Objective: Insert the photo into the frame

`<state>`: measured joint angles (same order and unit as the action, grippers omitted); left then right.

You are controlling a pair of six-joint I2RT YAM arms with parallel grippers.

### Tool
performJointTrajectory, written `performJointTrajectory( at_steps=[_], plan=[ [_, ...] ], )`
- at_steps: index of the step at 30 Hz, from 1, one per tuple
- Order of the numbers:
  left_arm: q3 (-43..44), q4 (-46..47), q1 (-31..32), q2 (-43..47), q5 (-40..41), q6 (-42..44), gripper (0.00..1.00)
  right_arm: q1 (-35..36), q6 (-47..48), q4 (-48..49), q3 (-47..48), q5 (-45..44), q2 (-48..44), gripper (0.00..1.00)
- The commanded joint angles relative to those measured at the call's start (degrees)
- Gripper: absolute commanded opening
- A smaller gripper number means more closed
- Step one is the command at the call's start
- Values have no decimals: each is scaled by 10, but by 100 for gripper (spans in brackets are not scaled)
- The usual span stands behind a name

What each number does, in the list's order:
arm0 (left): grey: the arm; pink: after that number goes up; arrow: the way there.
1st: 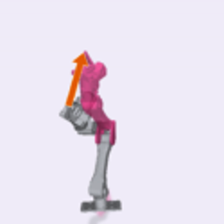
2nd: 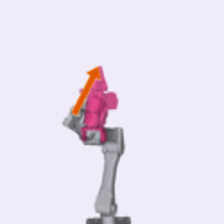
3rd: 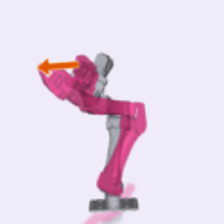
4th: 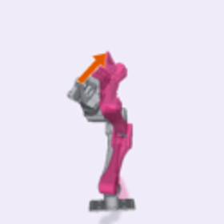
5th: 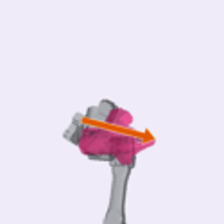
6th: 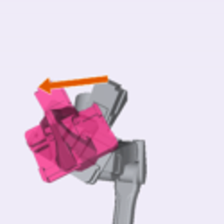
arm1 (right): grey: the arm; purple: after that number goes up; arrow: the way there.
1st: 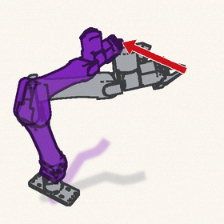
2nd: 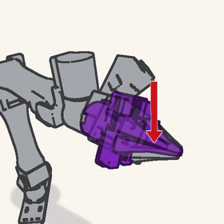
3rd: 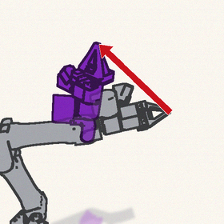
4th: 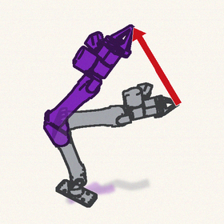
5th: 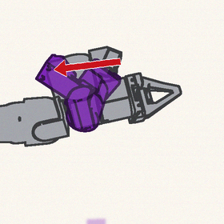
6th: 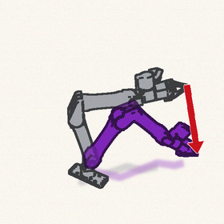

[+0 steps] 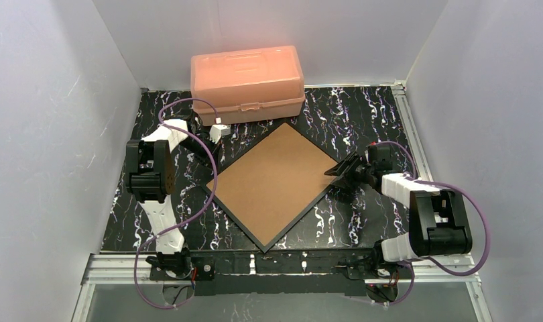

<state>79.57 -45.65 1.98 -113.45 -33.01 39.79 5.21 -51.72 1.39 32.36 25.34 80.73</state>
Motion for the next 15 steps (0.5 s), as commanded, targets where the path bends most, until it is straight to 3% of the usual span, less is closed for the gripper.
performJointTrajectory(
  at_steps=[1, 15],
  plan=[
    [-21, 1, 2, -20, 43, 12, 2, -4, 0, 30, -2, -6, 12, 62],
    [-19, 1, 2, -22, 46, 18, 0, -4, 9, 38, -13, -25, 28, 55]
  ],
)
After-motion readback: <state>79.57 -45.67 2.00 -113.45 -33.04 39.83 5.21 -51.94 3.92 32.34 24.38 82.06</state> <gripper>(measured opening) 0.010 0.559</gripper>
